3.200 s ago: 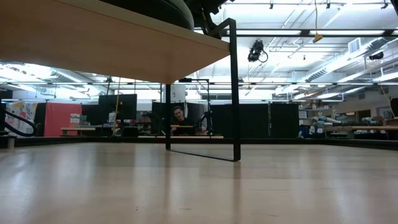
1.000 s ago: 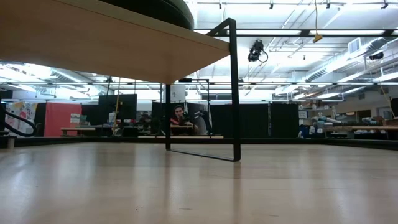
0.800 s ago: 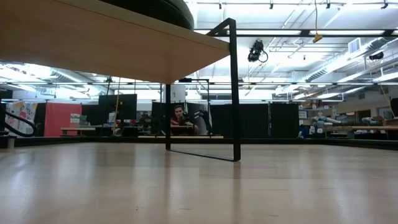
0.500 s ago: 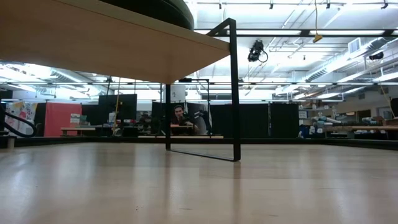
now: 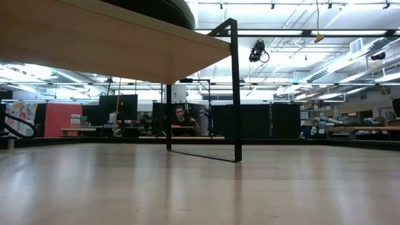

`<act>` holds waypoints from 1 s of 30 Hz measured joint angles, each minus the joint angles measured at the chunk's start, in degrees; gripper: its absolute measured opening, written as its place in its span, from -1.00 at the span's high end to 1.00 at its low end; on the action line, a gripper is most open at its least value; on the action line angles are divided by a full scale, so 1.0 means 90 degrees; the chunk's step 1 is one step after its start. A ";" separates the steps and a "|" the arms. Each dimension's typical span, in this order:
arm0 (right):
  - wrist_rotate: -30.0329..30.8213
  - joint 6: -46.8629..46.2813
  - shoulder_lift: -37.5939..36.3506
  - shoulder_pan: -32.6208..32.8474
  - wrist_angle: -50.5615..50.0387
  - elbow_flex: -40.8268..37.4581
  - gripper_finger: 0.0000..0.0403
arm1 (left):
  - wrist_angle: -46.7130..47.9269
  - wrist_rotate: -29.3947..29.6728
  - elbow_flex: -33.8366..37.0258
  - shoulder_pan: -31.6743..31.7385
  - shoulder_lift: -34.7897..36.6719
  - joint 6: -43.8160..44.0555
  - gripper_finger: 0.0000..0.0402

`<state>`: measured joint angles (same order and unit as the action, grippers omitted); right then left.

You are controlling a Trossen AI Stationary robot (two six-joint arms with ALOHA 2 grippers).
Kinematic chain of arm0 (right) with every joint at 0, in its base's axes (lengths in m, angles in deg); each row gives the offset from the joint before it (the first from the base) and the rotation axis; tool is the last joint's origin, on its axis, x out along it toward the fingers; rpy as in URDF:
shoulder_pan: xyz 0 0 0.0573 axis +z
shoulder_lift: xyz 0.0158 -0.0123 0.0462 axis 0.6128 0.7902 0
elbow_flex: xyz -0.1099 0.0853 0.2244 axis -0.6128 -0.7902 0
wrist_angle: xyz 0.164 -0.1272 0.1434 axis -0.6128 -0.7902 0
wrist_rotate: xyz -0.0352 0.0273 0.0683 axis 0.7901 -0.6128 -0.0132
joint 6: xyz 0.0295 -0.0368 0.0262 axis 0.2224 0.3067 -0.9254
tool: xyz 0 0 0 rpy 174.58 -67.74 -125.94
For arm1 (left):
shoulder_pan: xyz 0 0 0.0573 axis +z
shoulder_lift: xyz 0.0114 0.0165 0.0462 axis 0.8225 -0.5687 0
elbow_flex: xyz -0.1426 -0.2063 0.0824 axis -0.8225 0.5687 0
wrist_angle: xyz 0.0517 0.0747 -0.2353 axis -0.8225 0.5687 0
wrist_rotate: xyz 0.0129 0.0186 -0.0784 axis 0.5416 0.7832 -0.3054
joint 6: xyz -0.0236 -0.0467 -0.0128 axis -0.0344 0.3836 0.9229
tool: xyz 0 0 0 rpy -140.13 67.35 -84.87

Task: Place and stack plates onto a shelf
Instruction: Return to Home Position

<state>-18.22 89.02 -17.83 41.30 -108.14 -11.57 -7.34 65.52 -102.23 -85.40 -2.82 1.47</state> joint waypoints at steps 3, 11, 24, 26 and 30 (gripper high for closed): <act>0.0000 -0.0247 -0.0536 0.0000 0.0235 -0.0608 0.95 | -0.0389 0.0001 0.0476 0.0015 0.0285 -0.0035 0.95; 0.0000 -0.0595 -0.1584 0.0000 0.0931 -0.1816 0.95 | -0.1195 -0.0251 0.1538 0.0497 0.1111 -0.0092 0.95; -0.0061 -0.0589 -0.1907 0.0000 0.1419 -0.2253 0.95 | -0.2651 -0.2717 0.2492 0.2632 0.1259 -0.0439 0.95; -0.0066 -0.0588 -0.1907 0.0000 0.1419 -0.2253 0.95 | -0.2644 -0.3156 0.2492 0.3036 0.1259 -0.0431 0.95; -0.0070 -0.0588 -0.1907 0.0000 0.1417 -0.2253 0.95 | -0.2500 -0.3959 0.2492 0.3738 0.1259 -0.0242 0.95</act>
<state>-18.85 83.73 -35.00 41.30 -95.39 -31.85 -29.84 29.89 -79.80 -51.76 8.50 -0.71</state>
